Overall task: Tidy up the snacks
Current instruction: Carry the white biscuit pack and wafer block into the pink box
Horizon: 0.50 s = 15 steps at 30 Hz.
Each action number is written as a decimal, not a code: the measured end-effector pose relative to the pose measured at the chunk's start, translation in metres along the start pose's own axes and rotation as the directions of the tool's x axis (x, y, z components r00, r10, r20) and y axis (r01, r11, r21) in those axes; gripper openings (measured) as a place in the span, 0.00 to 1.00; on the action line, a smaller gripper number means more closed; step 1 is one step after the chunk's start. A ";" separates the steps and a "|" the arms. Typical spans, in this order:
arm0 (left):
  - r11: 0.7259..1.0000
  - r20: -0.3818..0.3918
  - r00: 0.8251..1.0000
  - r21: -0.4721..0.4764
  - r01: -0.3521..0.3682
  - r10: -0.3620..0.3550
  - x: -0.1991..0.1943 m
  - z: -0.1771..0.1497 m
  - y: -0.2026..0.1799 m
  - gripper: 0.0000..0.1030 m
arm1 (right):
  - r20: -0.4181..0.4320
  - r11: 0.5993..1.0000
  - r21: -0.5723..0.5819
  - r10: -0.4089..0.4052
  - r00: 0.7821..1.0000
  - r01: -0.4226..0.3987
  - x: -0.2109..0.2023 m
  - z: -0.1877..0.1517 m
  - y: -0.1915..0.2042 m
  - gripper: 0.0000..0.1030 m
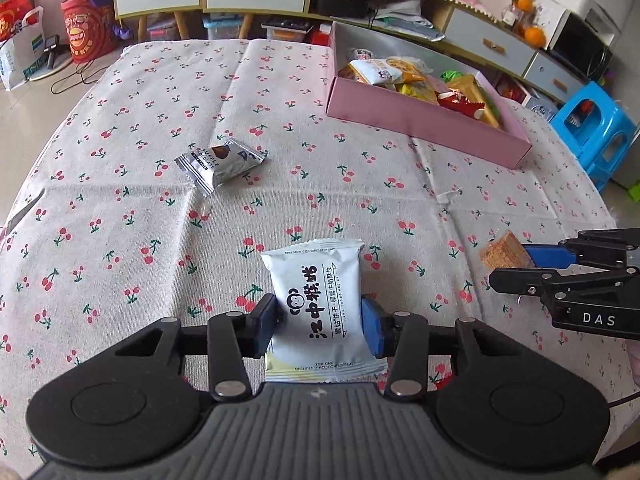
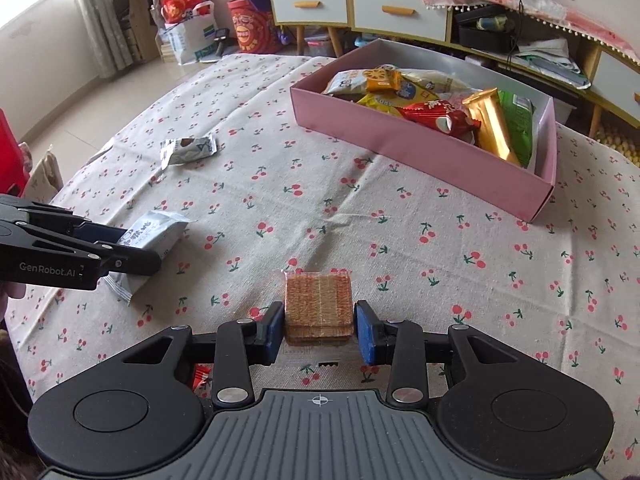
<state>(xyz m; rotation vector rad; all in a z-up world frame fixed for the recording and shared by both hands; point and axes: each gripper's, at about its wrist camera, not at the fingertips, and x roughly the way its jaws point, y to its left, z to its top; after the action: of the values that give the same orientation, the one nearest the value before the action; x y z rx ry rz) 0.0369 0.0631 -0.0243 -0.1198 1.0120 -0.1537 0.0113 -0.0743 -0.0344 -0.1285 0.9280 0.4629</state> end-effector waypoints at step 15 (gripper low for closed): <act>0.998 0.049 0.998 -0.048 0.047 -0.045 -0.003 0.028 -0.004 0.40 | 0.078 0.995 0.103 -0.015 0.997 0.007 -0.017 0.026 -0.021 0.35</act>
<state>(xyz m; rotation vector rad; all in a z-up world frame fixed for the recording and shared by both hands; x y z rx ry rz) 0.0590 0.0601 -0.0058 -0.1907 0.9662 -0.1672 0.0313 -0.0909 -0.0070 -0.0217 0.8717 0.4060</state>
